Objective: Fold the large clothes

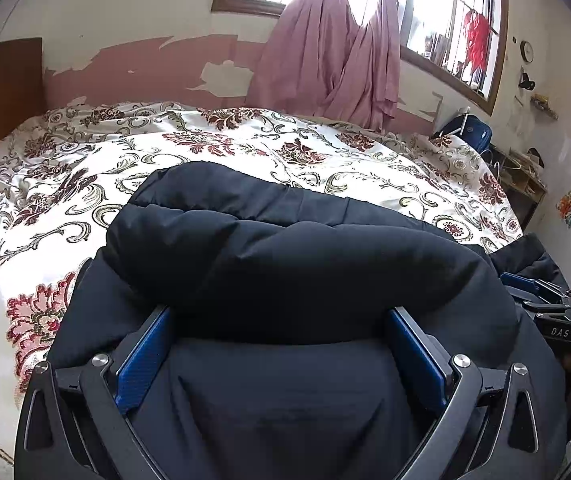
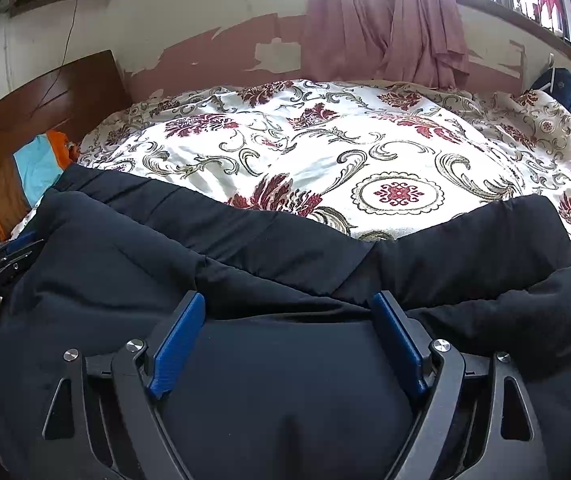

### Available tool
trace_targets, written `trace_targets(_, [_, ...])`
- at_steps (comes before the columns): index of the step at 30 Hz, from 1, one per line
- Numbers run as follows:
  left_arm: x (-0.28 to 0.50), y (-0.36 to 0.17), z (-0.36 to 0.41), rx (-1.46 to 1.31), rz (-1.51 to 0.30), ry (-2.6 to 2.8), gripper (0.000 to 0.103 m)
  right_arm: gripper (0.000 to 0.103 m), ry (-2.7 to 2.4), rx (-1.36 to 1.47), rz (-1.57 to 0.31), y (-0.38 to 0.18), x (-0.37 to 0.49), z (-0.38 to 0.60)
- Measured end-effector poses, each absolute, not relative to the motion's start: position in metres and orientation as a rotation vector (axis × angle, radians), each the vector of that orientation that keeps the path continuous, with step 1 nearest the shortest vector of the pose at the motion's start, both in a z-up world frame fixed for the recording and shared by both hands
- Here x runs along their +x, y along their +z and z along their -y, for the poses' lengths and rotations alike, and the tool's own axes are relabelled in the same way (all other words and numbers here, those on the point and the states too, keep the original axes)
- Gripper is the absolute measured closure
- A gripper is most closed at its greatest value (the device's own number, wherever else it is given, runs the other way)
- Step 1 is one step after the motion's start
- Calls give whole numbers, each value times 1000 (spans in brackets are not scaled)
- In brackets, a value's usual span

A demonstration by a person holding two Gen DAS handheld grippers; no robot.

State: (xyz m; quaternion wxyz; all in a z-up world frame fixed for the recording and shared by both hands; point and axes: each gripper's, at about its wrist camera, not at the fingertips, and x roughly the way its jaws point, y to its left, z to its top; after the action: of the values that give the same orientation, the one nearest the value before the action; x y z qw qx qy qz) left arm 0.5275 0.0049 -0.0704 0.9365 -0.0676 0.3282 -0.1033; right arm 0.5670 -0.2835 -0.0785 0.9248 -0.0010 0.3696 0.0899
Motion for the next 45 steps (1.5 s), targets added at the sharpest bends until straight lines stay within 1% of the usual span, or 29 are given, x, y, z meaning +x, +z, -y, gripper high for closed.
trace_targets(23, [530, -77, 3, -103, -665, -192, 0, 21, 172, -12, -762, -83, 567, 282])
trace_targets(37, [519, -75, 1, -94, -623, -211, 0, 20, 141, 9, -657, -67, 530, 289])
trace_targets(39, [513, -70, -3, -102, -617, -212, 0, 20, 130, 21, -645, -61, 519, 295])
trace_targets(43, [498, -48, -9, -72, -604, -213, 0, 20, 116, 57, -557, -44, 485, 307])
trace_targets(44, [493, -42, -12, -62, -605, -203, 0, 18, 107, 81, -535, -39, 477, 313])
trace_targets(45, [491, -39, -13, -55, -609, -199, 0, 14, 95, 97, -525, -36, 471, 317])
